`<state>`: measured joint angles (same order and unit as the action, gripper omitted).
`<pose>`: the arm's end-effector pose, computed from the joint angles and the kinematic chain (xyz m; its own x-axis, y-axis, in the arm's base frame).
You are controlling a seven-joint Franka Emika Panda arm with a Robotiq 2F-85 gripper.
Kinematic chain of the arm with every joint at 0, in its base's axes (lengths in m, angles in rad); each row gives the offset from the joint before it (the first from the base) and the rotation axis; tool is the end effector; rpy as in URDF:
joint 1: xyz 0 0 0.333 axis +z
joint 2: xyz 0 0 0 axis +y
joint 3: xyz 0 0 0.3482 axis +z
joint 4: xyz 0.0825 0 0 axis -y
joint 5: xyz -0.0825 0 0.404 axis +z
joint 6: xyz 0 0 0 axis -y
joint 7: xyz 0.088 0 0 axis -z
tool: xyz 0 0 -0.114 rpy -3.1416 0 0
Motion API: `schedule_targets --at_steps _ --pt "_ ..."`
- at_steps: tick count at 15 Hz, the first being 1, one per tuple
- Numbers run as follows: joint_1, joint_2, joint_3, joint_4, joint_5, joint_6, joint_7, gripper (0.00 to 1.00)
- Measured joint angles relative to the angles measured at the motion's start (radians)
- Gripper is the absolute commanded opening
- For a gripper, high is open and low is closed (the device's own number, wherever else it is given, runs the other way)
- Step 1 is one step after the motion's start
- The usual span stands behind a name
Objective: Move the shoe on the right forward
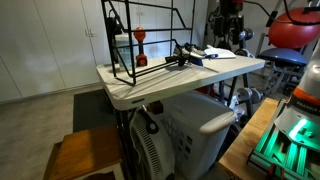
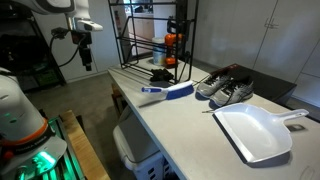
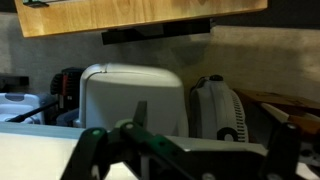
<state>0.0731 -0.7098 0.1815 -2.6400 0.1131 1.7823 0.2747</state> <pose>0.3021 0.0906 0.4562 0.9838 -0.1074 -0.1438 -0.1006 -0.9935 0.0533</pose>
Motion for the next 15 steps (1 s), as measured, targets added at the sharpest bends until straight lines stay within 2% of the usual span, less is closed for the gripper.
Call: schedule_targets --at_steps 6,12,15 --pt "-0.025 -0.001 -0.018 0.011 -0.032 0.011 0.000 1.00" --pt "-0.152 -0.004 -0.136 0.082 -0.230 0.057 -0.066 1.00" --pt "-0.206 0.006 -0.214 0.122 -0.301 0.119 -0.139 1.00"
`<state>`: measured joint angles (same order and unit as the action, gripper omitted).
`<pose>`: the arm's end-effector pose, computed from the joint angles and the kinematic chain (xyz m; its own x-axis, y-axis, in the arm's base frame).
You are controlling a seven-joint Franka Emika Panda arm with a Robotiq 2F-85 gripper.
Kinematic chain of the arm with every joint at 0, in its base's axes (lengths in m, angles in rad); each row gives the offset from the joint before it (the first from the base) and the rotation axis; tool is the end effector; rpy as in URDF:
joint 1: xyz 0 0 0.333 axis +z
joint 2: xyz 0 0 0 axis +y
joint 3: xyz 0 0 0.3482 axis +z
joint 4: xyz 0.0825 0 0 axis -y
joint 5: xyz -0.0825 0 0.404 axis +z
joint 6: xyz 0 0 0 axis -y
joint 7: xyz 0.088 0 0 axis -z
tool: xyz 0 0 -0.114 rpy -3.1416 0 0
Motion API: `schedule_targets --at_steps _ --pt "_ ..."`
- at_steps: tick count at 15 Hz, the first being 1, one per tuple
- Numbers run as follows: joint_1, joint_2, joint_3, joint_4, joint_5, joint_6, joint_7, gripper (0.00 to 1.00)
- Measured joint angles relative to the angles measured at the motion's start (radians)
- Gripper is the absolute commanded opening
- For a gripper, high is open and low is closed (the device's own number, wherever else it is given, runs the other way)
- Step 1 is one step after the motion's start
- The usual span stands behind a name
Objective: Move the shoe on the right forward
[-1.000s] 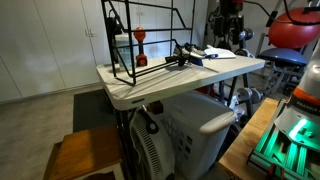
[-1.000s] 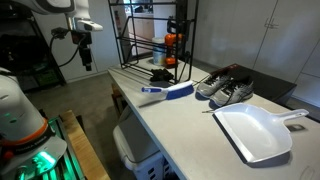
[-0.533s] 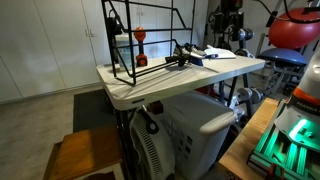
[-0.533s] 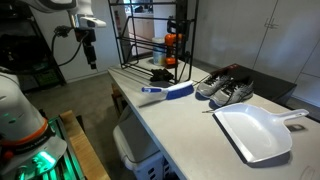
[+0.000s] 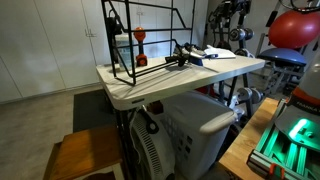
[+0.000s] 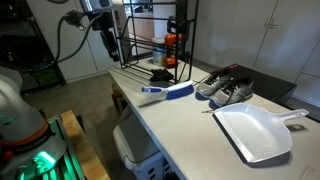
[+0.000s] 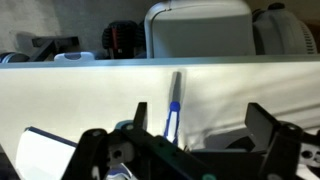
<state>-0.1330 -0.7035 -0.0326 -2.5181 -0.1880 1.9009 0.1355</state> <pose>0.3402 -0.0734 0.5294 0.9678 -0.2299 0.1026 -0.2434 -0.9586 0.1481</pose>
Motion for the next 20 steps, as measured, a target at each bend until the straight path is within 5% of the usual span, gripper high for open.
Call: schedule_targets --at_steps 10,20 --pt "-0.099 0.231 -0.280 0.138 -0.010 0.300 -0.292 1.00" --pt "-0.098 0.282 -0.283 0.183 -0.004 0.304 -0.298 1.00"
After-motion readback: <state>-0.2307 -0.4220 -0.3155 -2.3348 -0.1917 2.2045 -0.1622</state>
